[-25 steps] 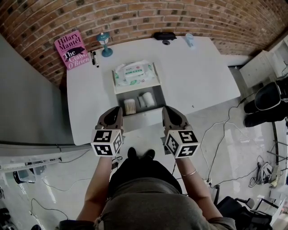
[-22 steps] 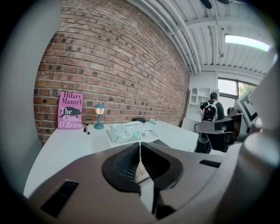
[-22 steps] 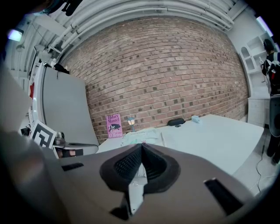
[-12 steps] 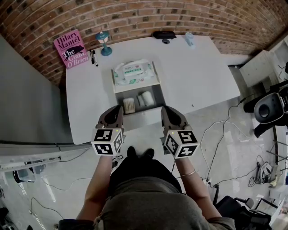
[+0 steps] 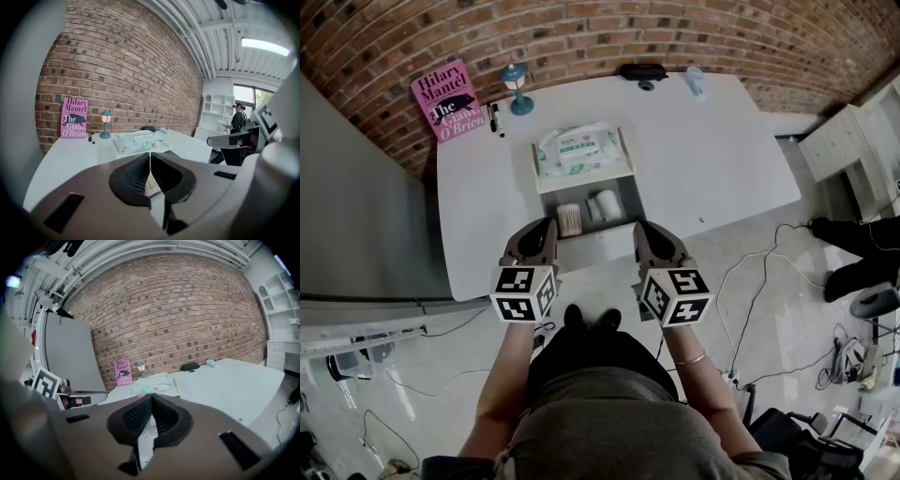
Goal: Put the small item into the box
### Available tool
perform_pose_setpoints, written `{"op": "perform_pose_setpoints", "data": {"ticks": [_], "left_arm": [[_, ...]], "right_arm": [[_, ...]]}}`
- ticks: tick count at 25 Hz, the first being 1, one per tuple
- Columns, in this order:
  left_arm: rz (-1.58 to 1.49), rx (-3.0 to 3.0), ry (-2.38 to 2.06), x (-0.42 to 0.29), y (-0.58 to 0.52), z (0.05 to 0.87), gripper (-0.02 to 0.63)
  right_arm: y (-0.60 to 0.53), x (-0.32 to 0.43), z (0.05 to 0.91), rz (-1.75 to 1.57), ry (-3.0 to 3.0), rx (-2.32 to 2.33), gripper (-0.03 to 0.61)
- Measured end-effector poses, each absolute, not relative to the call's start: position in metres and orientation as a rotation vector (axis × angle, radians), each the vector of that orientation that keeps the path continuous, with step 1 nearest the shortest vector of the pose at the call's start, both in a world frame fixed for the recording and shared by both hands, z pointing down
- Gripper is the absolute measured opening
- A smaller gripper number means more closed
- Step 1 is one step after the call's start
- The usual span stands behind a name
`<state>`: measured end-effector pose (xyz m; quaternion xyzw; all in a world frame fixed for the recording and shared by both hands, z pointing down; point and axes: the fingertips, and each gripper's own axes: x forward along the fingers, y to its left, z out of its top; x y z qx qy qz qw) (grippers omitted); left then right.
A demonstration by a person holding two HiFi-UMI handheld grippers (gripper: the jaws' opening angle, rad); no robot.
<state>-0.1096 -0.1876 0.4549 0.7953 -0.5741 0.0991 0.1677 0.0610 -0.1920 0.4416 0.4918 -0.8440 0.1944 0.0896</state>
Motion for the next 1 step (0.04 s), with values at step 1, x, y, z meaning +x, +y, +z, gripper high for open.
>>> {"op": "perform_pose_setpoints", "data": {"ticks": [1], "left_arm": [[0.283, 2.264, -1.633, -0.1100, -0.1883, 0.4547, 0.028]], "right_arm": [[-0.1924, 0.0599, 0.4429, 0.583, -2.508, 1.460, 0.002]]}}
